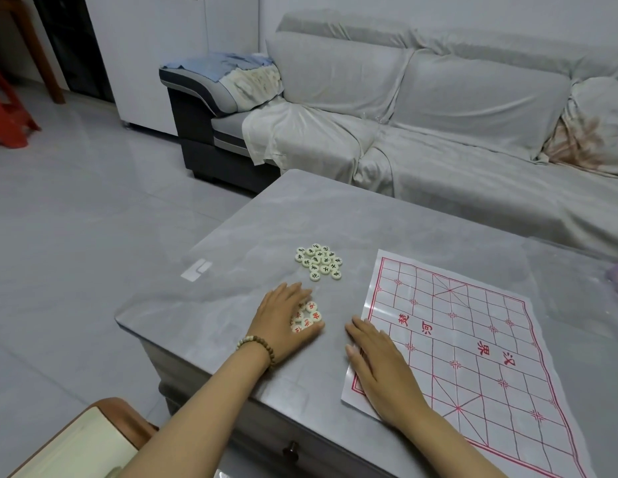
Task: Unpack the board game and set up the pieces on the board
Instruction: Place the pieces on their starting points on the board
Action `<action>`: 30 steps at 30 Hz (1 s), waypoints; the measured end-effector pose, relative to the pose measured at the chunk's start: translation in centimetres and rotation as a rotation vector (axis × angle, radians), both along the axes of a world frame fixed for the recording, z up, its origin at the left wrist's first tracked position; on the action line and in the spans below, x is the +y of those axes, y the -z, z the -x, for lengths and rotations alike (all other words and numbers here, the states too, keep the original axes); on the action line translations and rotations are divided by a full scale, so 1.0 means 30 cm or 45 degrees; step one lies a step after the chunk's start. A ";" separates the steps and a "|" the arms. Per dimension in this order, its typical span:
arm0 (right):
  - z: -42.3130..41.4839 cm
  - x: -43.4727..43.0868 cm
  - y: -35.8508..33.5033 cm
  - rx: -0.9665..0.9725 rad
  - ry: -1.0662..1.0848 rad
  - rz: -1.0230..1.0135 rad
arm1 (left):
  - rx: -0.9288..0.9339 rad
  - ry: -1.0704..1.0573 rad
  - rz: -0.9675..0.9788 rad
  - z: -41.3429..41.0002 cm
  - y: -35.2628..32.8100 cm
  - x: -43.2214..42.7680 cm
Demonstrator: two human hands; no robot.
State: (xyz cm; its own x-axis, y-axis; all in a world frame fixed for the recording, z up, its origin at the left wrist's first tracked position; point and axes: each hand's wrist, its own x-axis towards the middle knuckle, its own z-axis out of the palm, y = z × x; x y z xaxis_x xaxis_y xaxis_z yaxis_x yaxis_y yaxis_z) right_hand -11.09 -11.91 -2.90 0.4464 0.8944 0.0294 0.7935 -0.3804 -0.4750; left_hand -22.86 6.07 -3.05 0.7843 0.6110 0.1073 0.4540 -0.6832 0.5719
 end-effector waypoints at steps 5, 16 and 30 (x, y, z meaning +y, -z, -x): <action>0.004 0.066 -0.055 0.054 -0.072 -0.127 | 0.005 -0.018 0.069 0.104 -0.048 0.033; -0.011 0.228 -0.093 0.006 -0.352 0.015 | 0.093 0.059 0.058 0.167 -0.063 0.007; -0.032 0.257 -0.070 0.084 -0.275 0.006 | 0.079 0.025 0.046 0.165 -0.062 0.021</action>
